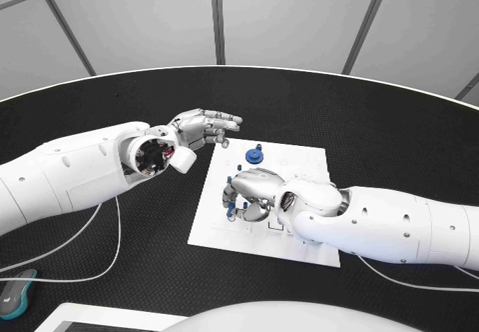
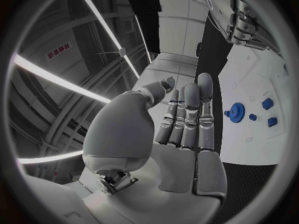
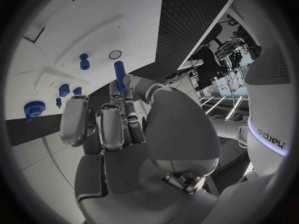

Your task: Assemble the parts on the task board

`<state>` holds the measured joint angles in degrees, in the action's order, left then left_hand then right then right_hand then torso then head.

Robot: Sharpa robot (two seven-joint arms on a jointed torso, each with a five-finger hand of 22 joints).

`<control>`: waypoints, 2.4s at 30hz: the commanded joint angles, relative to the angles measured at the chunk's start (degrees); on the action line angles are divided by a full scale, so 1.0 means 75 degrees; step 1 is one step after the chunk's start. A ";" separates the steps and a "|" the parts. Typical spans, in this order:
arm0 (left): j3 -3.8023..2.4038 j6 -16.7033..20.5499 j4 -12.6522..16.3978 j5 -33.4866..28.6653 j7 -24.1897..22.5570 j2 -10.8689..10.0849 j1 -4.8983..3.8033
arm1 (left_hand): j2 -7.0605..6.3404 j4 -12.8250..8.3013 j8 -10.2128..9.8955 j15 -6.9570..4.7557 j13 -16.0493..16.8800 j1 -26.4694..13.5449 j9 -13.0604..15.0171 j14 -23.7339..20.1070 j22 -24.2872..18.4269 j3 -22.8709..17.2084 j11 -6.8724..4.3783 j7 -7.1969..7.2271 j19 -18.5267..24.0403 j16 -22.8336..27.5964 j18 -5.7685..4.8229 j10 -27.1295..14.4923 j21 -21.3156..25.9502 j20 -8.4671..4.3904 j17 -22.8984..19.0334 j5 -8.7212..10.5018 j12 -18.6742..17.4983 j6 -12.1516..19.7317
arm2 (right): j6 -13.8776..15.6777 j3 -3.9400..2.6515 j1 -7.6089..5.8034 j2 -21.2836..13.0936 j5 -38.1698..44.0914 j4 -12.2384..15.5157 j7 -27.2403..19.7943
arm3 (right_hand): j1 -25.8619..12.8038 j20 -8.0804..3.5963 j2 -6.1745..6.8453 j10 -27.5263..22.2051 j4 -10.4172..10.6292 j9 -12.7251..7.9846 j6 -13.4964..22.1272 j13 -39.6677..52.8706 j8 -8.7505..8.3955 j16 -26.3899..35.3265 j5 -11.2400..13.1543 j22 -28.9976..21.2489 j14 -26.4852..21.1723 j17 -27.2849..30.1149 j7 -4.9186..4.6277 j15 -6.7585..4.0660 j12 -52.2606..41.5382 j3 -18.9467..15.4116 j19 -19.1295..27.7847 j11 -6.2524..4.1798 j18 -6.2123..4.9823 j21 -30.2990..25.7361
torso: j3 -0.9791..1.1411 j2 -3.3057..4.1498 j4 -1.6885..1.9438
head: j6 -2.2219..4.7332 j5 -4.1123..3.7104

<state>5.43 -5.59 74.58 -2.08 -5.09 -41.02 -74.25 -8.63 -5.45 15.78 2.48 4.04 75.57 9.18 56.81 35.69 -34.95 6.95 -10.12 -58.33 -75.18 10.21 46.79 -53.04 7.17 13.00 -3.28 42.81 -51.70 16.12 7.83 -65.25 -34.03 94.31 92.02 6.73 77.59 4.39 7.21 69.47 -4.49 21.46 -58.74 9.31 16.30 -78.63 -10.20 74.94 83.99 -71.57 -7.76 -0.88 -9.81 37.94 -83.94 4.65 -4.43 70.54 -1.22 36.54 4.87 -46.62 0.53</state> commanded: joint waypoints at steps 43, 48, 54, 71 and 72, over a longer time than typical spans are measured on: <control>0.0000 0.0004 0.0017 0.0000 0.0029 -0.0019 -0.0001 | 0.0087 0.0032 -0.0052 0.0015 0.0015 -0.0025 0.0006 -0.0026 -0.0016 0.0042 -0.0003 -0.0053 -0.0011 0.0050 0.0055 -0.0050 0.0063 0.0050 -0.0012 0.0012 -0.0029 0.0021 | -0.0413 0.0092 0.0014 0.0150 -0.0001 -0.0191 0.0059 | 0.0012 -0.0030 0.0018 0.0218 -0.0006 0.0020 -0.0013 0.0086 0.0003 -0.0007 -0.0036 0.0200 0.0310 -0.0011 -0.0041 -0.0049 -0.0009 0.0014 -0.0117 -0.0139 0.0035 -0.0005 | -0.0006 0.0001 0.0003 | -0.0069 0.0038; 0.0000 0.0000 0.0020 0.0000 0.0040 -0.0020 -0.0001 | 0.0092 0.0041 -0.0056 0.0017 0.0016 -0.0030 0.0006 -0.0026 -0.0020 0.0046 -0.0002 -0.0054 -0.0012 0.0050 0.0054 -0.0051 0.0067 0.0052 -0.0011 0.0012 -0.0030 0.0022 | -0.0454 0.0109 0.0037 0.0193 0.0000 -0.0219 0.0085 | 0.0010 -0.0029 0.0016 0.0217 -0.0005 0.0020 -0.0011 0.0087 0.0001 0.0001 -0.0037 0.0189 0.0307 0.0003 -0.0041 -0.0048 -0.0006 0.0015 -0.0112 -0.0139 0.0031 -0.0022 | -0.0004 0.0000 0.0005 | -0.0069 0.0038; 0.0000 0.0001 0.0027 0.0000 0.0045 -0.0024 -0.0001 | 0.0098 0.0050 -0.0058 0.0018 0.0016 -0.0037 0.0006 -0.0027 -0.0023 0.0049 -0.0001 -0.0055 -0.0012 0.0050 0.0054 -0.0053 0.0071 0.0053 -0.0011 0.0012 -0.0030 0.0022 | -0.0581 0.0123 0.0100 0.0231 0.0000 -0.0266 0.0151 | -0.0045 -0.0023 0.0032 0.0194 0.0011 0.0023 0.0004 0.0096 -0.0012 0.0038 -0.0030 0.0156 0.0292 0.0061 -0.0050 -0.0041 0.0022 -0.0014 -0.0094 -0.0131 0.0020 -0.0076 | -0.0001 0.0006 0.0003 | -0.0075 0.0042; 0.0000 -0.0012 0.0028 0.0000 0.0063 -0.0032 -0.0001 | 0.0105 0.0062 -0.0062 0.0020 0.0017 -0.0044 0.0007 -0.0028 -0.0027 0.0052 0.0000 -0.0055 -0.0013 0.0050 0.0054 -0.0056 0.0076 0.0055 -0.0011 0.0012 -0.0031 0.0022 | -0.0159 0.0126 0.0164 0.0078 0.0204 -0.0109 0.0238 | -0.0018 -0.0022 0.0004 0.0211 -0.0019 0.0032 -0.0005 0.0116 -0.0012 -0.0045 -0.0058 0.0250 0.0319 -0.0072 -0.0035 -0.0046 0.0031 0.0008 -0.0127 -0.0142 0.0046 0.0054 | 0.0008 0.0001 -0.0002 | -0.0073 0.0042; 0.0000 -0.0014 0.0028 0.0000 0.0064 -0.0031 -0.0001 | 0.0105 0.0062 -0.0062 0.0020 0.0017 -0.0044 0.0007 -0.0028 -0.0027 0.0052 0.0000 -0.0055 -0.0013 0.0050 0.0054 -0.0056 0.0076 0.0055 -0.0011 0.0012 -0.0031 0.0022 | -0.0145 0.0126 0.0164 0.0071 0.0208 -0.0100 0.0242 | -0.0018 -0.0022 0.0004 0.0211 -0.0019 0.0032 -0.0005 0.0116 -0.0012 -0.0045 -0.0058 0.0250 0.0319 -0.0072 -0.0035 -0.0046 0.0031 0.0008 -0.0127 -0.0142 0.0046 0.0054 | 0.0004 0.0001 0.0001 | -0.0074 0.0040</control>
<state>5.43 -5.68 74.79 -2.08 -4.61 -41.26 -74.25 -8.40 -5.13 15.55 2.48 4.08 75.34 9.17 56.81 35.54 -34.62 6.95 -10.12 -58.33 -75.18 10.21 46.79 -52.81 7.17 13.00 -3.28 42.81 -51.70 14.95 8.77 -64.02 -33.46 95.85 91.22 8.52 77.27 4.39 7.53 69.53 -4.48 21.57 -58.66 10.09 16.11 -78.63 -10.37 74.92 84.01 -72.04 -7.68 -0.85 -9.76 37.77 -83.94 4.61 -4.43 70.62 -1.17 36.56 4.88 -47.21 0.82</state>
